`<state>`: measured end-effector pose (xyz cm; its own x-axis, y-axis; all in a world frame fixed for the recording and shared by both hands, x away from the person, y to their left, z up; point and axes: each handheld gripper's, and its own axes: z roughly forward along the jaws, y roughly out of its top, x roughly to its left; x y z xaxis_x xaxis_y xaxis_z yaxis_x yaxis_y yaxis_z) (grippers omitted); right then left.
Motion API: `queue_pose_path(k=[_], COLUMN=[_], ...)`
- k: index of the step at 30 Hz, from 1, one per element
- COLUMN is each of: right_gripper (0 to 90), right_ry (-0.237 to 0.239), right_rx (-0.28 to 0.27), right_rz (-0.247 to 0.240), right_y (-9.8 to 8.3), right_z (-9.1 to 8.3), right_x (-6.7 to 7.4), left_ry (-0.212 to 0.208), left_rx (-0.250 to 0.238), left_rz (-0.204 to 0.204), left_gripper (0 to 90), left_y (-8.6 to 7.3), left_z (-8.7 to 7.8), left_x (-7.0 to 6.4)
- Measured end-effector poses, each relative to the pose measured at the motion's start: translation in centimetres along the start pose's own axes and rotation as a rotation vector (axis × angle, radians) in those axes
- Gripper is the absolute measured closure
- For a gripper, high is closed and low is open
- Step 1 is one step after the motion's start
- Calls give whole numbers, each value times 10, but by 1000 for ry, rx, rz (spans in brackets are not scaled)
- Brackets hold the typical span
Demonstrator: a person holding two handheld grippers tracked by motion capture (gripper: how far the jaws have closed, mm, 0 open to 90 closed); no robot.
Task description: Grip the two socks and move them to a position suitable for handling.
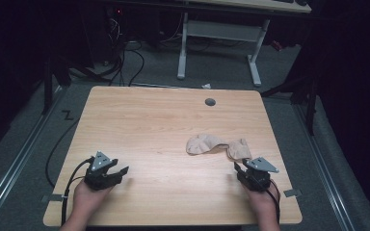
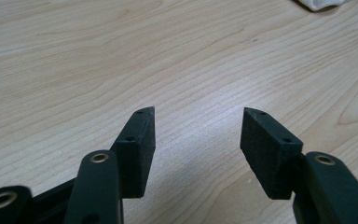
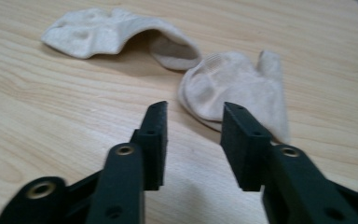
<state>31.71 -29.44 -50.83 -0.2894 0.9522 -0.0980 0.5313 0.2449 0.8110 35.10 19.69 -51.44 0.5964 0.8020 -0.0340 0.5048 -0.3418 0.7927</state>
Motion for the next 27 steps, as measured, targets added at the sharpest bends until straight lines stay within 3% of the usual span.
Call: queue_pose_path(k=[5, 6, 11, 14, 27], right_gripper=[682, 676, 670, 671, 710], right_ry=[18, 40, 62, 68, 81], right_rx=[5, 8, 19, -8, -46], right_rz=[21, 16, -6, -12, -54], right_y=[5, 9, 17, 34, 69], right_z=[3, 6, 10, 17, 43], right_x=[4, 6, 10, 12, 23], left_ry=[-3, -4, -11, -21, -41], left_rx=[2, 2, 14, 18, 23], left_rz=[3, 4, 13, 20, 1], left_gripper=[450, 450, 452, 453, 455], left_y=[0, 0, -1, -1, 0], left_z=[1, 1, 3, 3, 1], left_x=[0, 0, -3, -5, -8])
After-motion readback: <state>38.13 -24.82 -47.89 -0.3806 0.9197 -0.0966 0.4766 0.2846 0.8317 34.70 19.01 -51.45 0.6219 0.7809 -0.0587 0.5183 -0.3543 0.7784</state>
